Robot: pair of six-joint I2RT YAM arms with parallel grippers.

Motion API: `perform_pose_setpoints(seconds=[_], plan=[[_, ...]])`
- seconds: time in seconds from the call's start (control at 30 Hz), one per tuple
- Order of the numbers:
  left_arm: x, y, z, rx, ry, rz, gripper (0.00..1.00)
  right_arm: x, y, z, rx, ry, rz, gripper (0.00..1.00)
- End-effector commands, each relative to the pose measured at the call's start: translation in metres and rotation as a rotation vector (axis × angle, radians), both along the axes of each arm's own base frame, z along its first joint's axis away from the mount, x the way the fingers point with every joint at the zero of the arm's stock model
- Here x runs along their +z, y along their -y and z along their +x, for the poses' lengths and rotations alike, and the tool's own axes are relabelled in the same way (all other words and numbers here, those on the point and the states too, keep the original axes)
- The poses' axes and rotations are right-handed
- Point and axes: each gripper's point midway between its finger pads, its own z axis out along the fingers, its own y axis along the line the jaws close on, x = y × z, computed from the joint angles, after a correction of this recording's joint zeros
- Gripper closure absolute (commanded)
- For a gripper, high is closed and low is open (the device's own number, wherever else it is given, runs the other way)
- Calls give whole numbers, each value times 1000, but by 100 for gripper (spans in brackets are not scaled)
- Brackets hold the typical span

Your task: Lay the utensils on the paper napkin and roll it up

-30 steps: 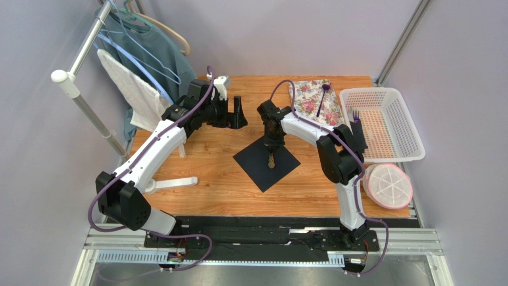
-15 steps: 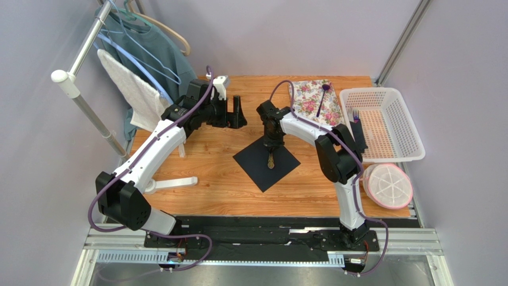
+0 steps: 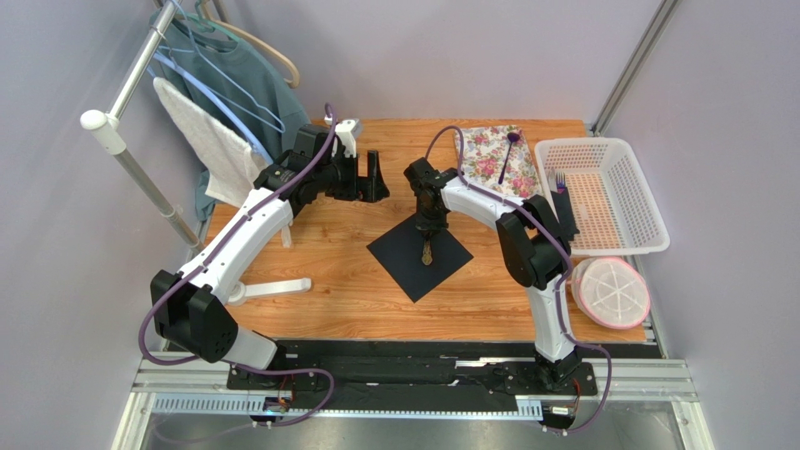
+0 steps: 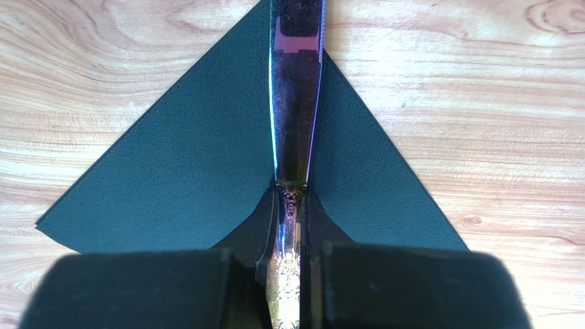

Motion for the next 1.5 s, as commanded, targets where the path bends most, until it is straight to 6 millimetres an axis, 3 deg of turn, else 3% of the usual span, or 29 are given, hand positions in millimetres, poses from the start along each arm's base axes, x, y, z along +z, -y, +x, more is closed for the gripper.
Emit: perform_pose_setpoints(seconds=[0.0,0.1,0.23,0.57,0.67,0.9,1.0,1.1,1.17,1.2,1.23,1.3,1.33,1.4,1.47], plan=[[17,2,5,4,40,-39,1,19,-6,5,-13,53,27,96],[16,2,5,5,39,-37,1,15,-7,3,-11,40,26,92],[13,2,6,7,32,-34,1,11,-8,2,-13,23,28,75],[11,1,7,6,20,-39,1,8,-9,0,-2,1,25,69],[13,2,7,-2,25,-40,1,24,-12,5,9,25,44,61],[23,4,5,-38,45,-43,1,101,-10,32,84,191,89,39],[32,6,4,-52,66,-51,1,127,4,47,110,252,100,32],[34,7,5,-61,76,-53,1,139,30,70,97,286,96,32],[37,7,5,-63,81,-56,1,146,59,93,52,315,85,32],[36,8,4,-66,78,-59,1,139,68,102,36,308,73,32],[36,8,4,-67,78,-62,1,136,91,115,-13,311,55,32],[37,8,4,-69,79,-63,1,139,114,135,-61,338,42,33],[35,9,4,-71,75,-62,1,125,134,148,-102,322,21,33],[36,9,4,-73,77,-64,1,126,153,168,-129,355,8,33],[33,10,5,-71,70,-64,1,106,178,186,-175,344,-8,34]])
